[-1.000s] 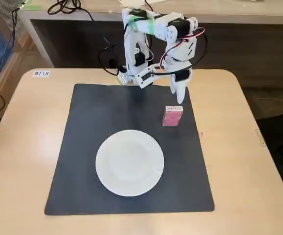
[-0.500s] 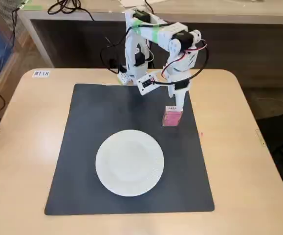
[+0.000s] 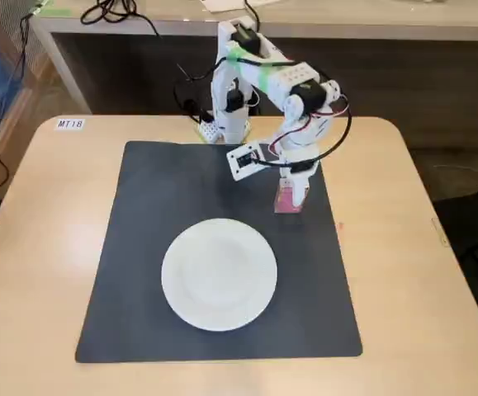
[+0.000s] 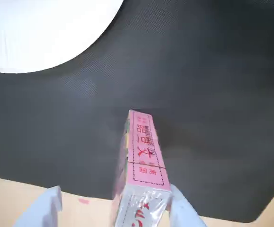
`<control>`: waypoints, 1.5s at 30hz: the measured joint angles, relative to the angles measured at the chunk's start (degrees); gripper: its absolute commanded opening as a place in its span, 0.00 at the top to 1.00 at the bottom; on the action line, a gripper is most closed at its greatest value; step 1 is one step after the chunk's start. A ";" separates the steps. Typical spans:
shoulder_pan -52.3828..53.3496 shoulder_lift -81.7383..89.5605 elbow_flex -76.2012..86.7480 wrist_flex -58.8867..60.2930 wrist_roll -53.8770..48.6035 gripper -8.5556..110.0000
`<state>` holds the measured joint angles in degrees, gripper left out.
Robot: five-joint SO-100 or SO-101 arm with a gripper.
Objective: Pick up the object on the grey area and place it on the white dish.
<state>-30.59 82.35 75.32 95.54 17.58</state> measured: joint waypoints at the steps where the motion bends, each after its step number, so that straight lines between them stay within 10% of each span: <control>1: -0.18 -0.88 -0.70 -0.09 0.00 0.71; 13: -1.05 -10.02 -2.64 -0.44 -0.18 0.91; 45: 16.44 -6.77 -26.19 0.53 -16.08 0.93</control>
<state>-14.15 75.59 49.13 96.06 1.49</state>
